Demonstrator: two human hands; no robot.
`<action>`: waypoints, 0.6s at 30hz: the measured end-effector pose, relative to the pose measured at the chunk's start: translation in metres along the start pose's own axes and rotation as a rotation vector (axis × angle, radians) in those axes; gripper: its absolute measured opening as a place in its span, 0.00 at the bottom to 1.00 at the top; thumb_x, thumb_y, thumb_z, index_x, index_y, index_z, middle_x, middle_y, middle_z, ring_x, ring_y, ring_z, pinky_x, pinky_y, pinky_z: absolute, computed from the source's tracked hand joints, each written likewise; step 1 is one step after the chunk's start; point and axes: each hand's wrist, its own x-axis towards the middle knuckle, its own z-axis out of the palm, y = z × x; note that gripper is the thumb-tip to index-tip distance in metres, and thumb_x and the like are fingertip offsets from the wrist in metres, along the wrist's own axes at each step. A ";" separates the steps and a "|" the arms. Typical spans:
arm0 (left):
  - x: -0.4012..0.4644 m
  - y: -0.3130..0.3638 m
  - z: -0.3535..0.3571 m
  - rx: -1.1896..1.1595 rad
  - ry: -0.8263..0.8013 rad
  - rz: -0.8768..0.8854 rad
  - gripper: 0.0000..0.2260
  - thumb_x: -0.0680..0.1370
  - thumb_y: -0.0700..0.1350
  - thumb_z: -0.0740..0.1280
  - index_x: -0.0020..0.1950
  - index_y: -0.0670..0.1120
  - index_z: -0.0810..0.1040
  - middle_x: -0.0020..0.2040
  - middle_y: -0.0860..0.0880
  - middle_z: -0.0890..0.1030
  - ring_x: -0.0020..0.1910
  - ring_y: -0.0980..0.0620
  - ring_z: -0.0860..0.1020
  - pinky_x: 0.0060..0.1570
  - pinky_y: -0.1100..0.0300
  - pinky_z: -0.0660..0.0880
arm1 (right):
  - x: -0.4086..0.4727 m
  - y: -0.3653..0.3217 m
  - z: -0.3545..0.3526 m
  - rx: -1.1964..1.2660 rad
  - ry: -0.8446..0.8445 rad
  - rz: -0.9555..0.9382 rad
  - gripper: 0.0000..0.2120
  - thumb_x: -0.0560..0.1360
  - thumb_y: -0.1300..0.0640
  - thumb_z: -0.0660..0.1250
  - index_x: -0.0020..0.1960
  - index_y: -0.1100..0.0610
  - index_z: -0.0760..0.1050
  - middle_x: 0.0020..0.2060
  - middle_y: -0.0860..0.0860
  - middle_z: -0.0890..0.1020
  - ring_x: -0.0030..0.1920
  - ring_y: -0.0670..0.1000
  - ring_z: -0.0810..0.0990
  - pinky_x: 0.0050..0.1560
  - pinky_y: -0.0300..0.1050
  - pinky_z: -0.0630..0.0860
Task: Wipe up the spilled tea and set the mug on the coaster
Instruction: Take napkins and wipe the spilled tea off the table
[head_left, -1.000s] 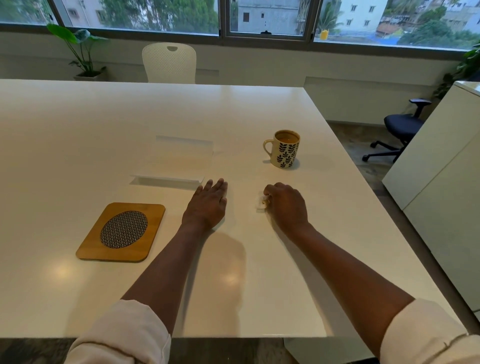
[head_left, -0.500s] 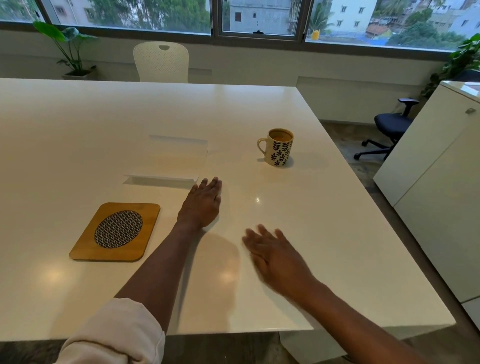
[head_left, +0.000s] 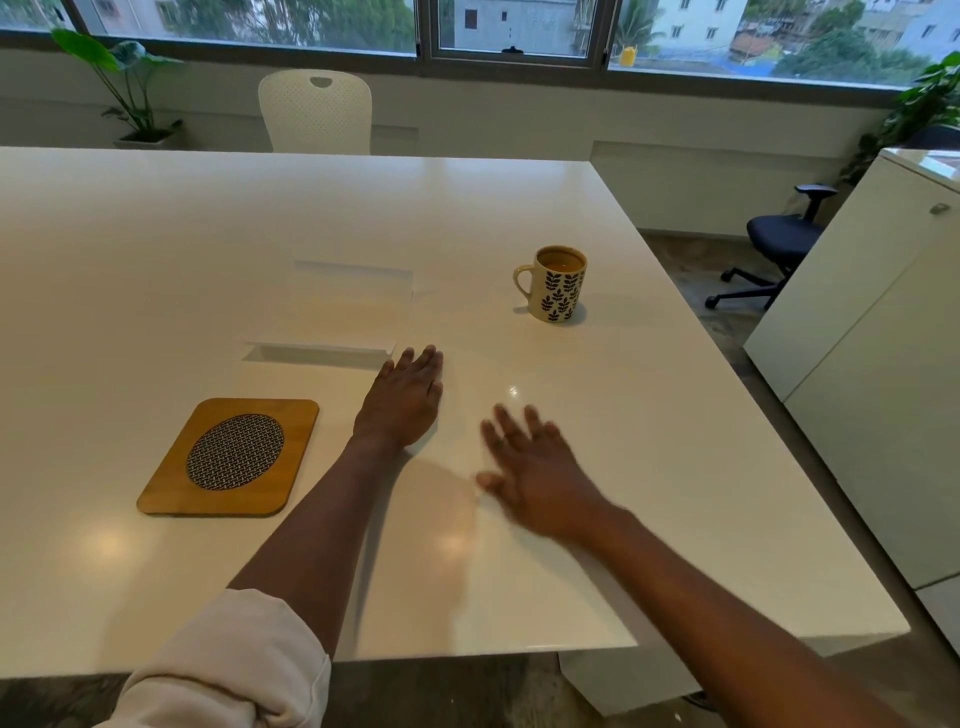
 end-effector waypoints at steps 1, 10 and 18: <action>0.000 0.000 0.000 -0.002 -0.003 0.000 0.24 0.84 0.47 0.50 0.80 0.47 0.54 0.81 0.50 0.54 0.80 0.47 0.52 0.77 0.49 0.50 | -0.015 -0.004 0.005 0.012 -0.001 -0.061 0.34 0.80 0.35 0.45 0.80 0.48 0.42 0.79 0.48 0.40 0.78 0.58 0.36 0.77 0.55 0.40; -0.002 0.002 -0.001 0.036 -0.004 0.014 0.24 0.84 0.47 0.50 0.80 0.46 0.53 0.81 0.50 0.53 0.80 0.46 0.52 0.77 0.48 0.49 | -0.019 0.095 -0.014 -0.066 0.060 0.295 0.39 0.77 0.30 0.42 0.80 0.52 0.48 0.80 0.53 0.47 0.79 0.63 0.48 0.75 0.54 0.52; 0.000 0.001 0.004 0.021 0.010 0.010 0.24 0.84 0.48 0.48 0.80 0.47 0.54 0.81 0.50 0.54 0.80 0.46 0.52 0.77 0.48 0.50 | 0.093 0.118 -0.041 0.165 0.061 0.481 0.34 0.82 0.39 0.48 0.80 0.57 0.44 0.80 0.56 0.43 0.78 0.65 0.40 0.76 0.63 0.42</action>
